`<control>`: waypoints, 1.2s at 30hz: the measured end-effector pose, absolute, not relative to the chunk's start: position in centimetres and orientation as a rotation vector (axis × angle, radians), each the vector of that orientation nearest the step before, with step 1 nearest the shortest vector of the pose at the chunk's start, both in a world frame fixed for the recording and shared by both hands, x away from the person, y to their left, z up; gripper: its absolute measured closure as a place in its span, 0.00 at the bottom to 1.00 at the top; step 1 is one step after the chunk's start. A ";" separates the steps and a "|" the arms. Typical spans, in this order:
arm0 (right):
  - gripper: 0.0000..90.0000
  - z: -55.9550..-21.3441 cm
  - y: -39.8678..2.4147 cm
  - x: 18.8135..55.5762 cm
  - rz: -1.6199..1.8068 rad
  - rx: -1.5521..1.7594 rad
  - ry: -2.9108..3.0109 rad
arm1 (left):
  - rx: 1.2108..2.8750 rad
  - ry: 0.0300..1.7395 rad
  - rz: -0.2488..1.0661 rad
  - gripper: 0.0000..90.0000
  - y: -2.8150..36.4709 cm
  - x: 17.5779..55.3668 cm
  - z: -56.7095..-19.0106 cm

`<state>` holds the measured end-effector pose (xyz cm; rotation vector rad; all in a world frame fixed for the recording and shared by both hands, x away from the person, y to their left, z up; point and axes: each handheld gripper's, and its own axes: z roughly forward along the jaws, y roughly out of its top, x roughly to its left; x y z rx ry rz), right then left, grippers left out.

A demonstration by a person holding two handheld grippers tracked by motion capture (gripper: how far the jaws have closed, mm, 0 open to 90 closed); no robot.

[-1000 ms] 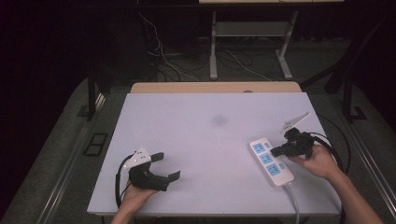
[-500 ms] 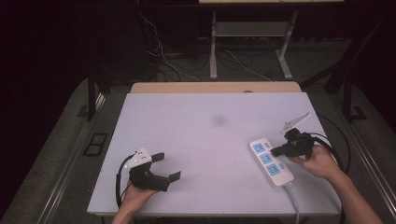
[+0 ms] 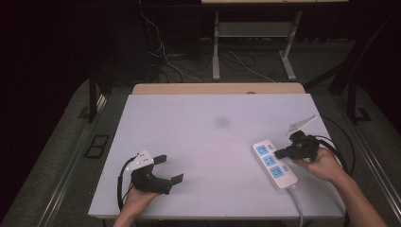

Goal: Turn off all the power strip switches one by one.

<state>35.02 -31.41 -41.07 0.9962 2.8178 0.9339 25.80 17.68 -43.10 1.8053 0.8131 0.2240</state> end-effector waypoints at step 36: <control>1.00 -40.7 -31.6 35.0 0.946 1.044 2.815 | 1.806 0.825 0.222 0.00 18.0 26.1 -43.2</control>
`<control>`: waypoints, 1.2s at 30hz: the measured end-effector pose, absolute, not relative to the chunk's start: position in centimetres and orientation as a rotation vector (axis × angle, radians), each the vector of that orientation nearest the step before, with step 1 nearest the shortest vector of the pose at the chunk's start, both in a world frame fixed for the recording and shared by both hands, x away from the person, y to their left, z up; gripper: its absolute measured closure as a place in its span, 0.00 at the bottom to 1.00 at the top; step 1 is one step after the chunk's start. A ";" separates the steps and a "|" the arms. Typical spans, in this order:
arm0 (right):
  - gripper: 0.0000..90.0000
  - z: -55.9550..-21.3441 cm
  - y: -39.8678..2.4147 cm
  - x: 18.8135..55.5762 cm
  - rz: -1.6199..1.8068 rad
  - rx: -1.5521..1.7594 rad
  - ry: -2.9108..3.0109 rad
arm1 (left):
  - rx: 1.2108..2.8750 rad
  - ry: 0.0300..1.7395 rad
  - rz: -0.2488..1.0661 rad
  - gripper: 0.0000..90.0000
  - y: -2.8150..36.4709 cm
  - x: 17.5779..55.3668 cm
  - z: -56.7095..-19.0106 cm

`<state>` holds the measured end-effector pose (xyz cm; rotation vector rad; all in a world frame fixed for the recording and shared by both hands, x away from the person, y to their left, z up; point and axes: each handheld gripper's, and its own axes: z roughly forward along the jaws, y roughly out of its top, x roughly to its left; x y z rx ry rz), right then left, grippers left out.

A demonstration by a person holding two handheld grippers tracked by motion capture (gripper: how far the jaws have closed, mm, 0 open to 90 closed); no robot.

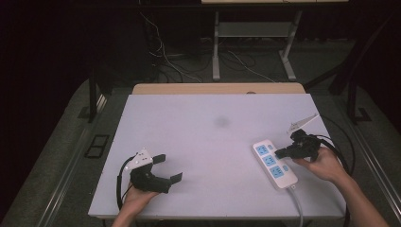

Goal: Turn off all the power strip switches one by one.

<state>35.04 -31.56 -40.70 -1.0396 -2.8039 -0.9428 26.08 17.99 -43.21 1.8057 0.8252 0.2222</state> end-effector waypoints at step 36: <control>1.00 -37.7 -30.7 37.4 -0.937 -1.072 -2.824 | 1.798 0.823 0.228 0.00 18.1 26.0 -43.1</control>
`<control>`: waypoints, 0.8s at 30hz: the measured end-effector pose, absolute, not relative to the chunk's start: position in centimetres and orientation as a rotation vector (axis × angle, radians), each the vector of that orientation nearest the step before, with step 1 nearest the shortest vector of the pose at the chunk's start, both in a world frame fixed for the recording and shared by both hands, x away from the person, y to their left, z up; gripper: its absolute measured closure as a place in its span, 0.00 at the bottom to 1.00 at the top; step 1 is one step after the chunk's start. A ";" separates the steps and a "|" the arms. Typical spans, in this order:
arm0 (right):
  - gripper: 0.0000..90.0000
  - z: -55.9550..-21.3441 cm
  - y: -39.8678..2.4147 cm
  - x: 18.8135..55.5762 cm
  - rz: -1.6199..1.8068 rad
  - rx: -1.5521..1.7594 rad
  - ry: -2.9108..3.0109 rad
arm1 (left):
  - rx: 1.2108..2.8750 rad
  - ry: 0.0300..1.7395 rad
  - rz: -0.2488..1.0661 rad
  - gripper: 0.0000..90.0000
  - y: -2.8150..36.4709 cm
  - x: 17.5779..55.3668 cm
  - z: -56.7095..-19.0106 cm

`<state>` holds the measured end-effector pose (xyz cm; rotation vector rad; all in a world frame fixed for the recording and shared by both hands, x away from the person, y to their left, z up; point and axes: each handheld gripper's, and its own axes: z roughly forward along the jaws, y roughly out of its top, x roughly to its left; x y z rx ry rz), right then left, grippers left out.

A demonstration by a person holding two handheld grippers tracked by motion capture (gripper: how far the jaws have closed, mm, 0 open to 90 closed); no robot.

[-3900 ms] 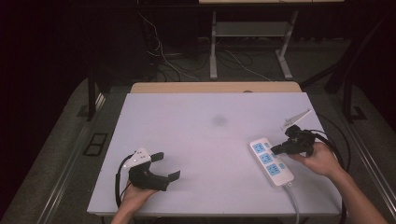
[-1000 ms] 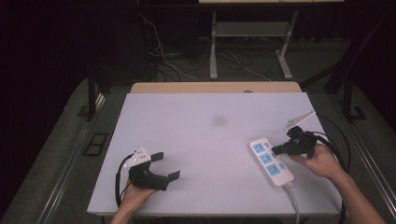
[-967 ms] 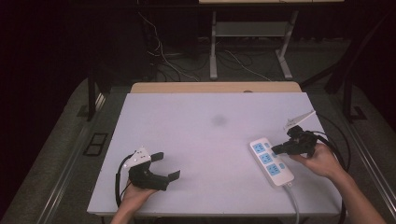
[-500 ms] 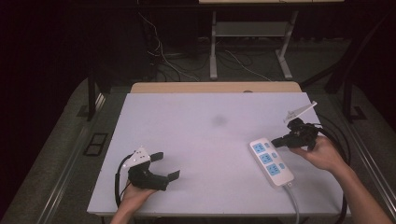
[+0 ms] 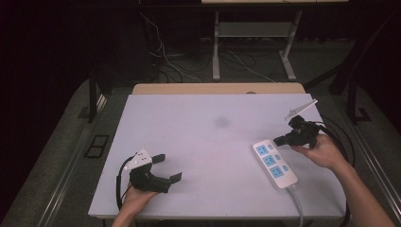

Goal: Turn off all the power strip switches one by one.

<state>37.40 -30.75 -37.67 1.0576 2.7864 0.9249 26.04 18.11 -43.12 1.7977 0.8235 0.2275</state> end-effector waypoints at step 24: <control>1.00 -39.5 -30.0 39.1 0.903 1.106 2.795 | 1.795 0.822 0.233 0.00 18.2 26.0 -43.1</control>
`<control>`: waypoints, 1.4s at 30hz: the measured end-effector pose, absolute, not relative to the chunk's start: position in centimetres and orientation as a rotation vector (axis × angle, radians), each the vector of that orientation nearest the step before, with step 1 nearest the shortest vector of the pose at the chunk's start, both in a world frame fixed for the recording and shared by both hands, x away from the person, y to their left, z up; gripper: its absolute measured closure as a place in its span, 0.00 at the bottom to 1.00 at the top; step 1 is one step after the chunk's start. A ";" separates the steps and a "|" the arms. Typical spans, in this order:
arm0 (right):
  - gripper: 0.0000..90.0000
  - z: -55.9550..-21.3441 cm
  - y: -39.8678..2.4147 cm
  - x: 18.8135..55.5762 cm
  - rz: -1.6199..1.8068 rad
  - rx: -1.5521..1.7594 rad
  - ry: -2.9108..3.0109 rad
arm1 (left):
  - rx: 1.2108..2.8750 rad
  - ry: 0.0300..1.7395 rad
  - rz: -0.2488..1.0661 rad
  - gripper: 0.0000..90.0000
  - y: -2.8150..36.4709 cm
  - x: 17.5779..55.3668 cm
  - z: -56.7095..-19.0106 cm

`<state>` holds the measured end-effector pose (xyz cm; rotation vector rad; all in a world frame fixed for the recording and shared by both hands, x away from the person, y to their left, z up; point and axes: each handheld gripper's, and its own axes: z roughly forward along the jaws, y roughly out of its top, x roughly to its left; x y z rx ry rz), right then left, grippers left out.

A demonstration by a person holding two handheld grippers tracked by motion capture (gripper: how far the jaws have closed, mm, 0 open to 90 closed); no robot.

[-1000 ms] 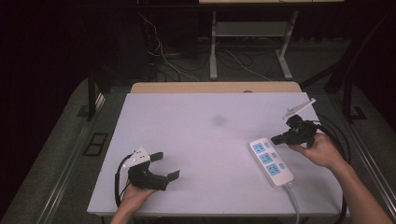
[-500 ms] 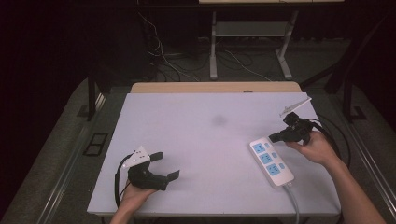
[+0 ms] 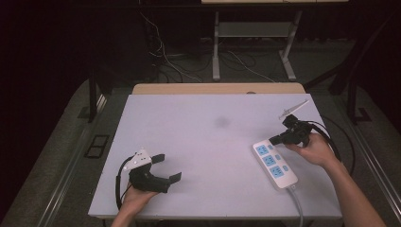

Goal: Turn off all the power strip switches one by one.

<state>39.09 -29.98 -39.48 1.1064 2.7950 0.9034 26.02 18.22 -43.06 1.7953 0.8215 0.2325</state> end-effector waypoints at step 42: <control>1.00 -41.6 -30.5 39.4 1.013 1.177 2.810 | 1.788 0.813 0.235 0.00 18.2 25.8 -42.9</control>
